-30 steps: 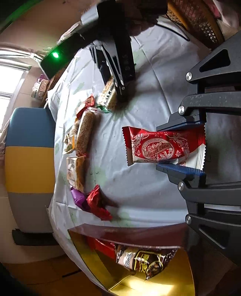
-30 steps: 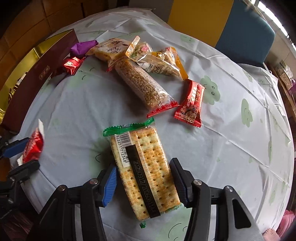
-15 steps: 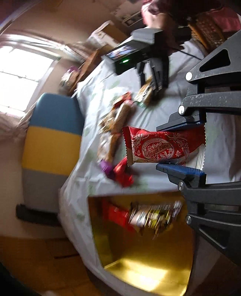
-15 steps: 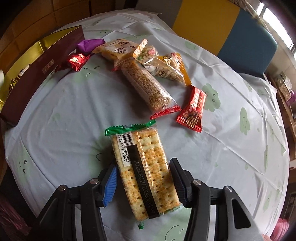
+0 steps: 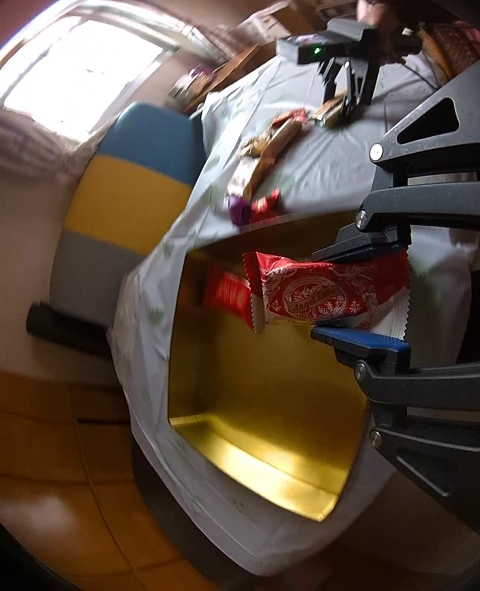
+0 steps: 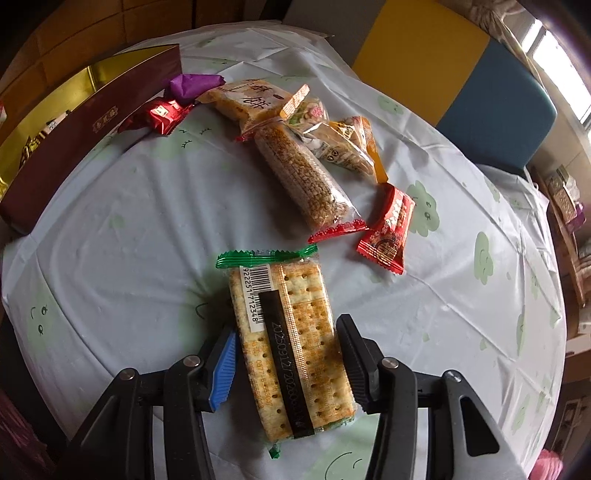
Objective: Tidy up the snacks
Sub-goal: 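Lower the red-and-white wafer packet into the gold tin and open the left gripper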
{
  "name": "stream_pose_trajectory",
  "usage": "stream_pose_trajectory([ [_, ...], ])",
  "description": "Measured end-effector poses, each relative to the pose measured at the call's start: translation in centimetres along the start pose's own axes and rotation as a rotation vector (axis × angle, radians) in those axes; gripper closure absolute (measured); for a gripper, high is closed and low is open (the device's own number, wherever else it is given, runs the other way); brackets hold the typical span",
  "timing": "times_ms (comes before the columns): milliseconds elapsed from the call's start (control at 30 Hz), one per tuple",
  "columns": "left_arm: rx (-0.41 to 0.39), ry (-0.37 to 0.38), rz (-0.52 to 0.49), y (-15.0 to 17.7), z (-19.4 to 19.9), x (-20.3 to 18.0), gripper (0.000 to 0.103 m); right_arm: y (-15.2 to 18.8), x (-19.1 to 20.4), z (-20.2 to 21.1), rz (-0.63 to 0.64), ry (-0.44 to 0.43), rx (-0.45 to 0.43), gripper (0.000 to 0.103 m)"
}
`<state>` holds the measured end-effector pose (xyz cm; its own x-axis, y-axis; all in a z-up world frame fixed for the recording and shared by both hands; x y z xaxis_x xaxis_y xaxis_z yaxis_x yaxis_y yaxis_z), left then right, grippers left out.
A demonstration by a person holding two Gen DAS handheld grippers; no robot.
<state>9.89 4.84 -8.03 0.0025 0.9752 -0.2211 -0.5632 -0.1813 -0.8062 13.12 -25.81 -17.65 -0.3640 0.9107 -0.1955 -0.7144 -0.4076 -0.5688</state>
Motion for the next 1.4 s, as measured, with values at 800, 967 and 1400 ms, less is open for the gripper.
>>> stream_pose_trajectory([
  [800,0.141,-0.092,0.066,-5.7,-13.6,3.8,0.069,-0.1,0.2,0.3,0.041,0.018,-0.006,0.052],
  [967,0.177,-0.083,0.044,-6.0,-18.5,2.9,0.059,-0.1,0.2,0.3,0.040,0.016,-0.004,0.052],
  [1400,0.106,-0.184,0.007,-4.7,-13.6,4.9,0.052,0.0,0.2,0.3,0.061,0.019,-0.011,0.052],
])
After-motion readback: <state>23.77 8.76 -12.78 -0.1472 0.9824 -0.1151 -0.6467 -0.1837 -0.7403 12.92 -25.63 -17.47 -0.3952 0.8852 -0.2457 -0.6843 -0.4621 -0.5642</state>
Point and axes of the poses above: each gripper's, at about its wrist camera, not at the fingertips, and z roughly against the way its jaws point, x to its left, y to its underside, the point moved 10 cm from there along -z, roughly the way its jaws point, and after that the axes turned 14 degrees about -x, right-handed, at the moved point
